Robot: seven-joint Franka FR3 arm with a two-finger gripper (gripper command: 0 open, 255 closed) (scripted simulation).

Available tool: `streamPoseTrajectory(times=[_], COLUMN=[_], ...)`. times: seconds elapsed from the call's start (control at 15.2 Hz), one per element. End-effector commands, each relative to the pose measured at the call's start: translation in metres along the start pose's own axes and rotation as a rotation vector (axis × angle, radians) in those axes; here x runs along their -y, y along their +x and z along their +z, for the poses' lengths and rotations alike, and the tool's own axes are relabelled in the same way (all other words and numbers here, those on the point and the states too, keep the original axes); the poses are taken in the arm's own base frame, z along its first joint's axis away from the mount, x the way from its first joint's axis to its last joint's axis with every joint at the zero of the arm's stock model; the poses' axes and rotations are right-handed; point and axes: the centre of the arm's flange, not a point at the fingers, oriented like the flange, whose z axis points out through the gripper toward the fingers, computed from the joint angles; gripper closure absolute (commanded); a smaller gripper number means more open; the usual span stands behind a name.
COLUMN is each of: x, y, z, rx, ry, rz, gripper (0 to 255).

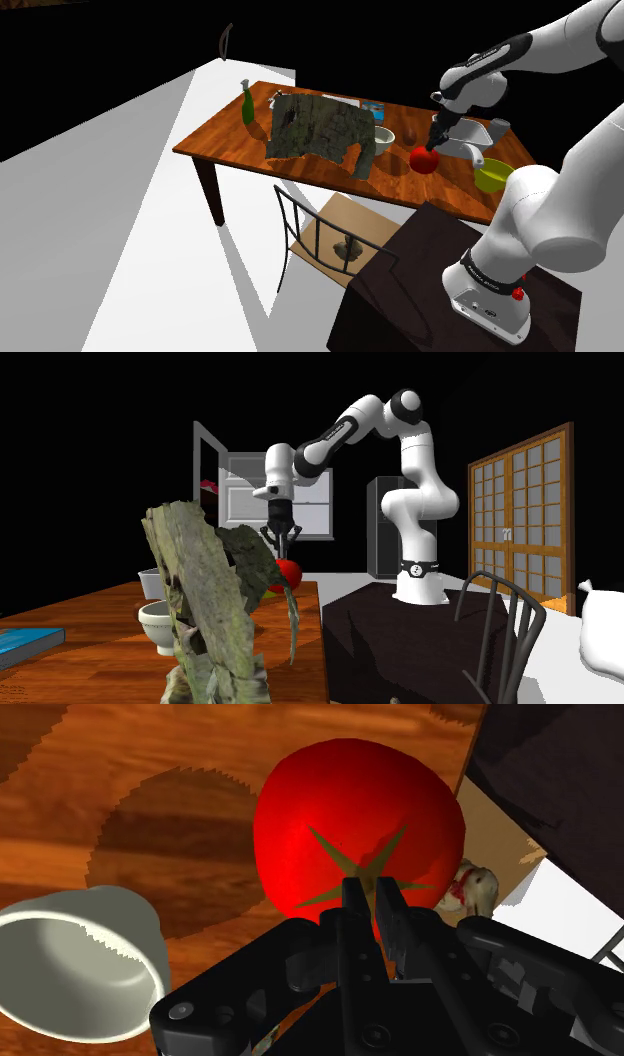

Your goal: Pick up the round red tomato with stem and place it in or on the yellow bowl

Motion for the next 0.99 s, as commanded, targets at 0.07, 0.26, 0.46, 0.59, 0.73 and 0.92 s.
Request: streamPoseTrajectory(times=[0.07,0.26,0.46,0.59,0.73,0.92], x=[0.0,0.001,0.001,0.001,0.002,0.002], y=[0.002,0.004,0.006,0.008,0.009,0.011], z=[-0.015,-0.031,-0.047,-0.057,-0.068,-0.08], rx=[0.003,0.003,0.003,0.003,0.003,0.003], ry=[-0.001,-0.001,-0.001,-0.001,-0.001,-0.001], rz=[0.0,0.0,0.0,0.0,0.0,0.0], gripper=[255,255,255,255,255,255])
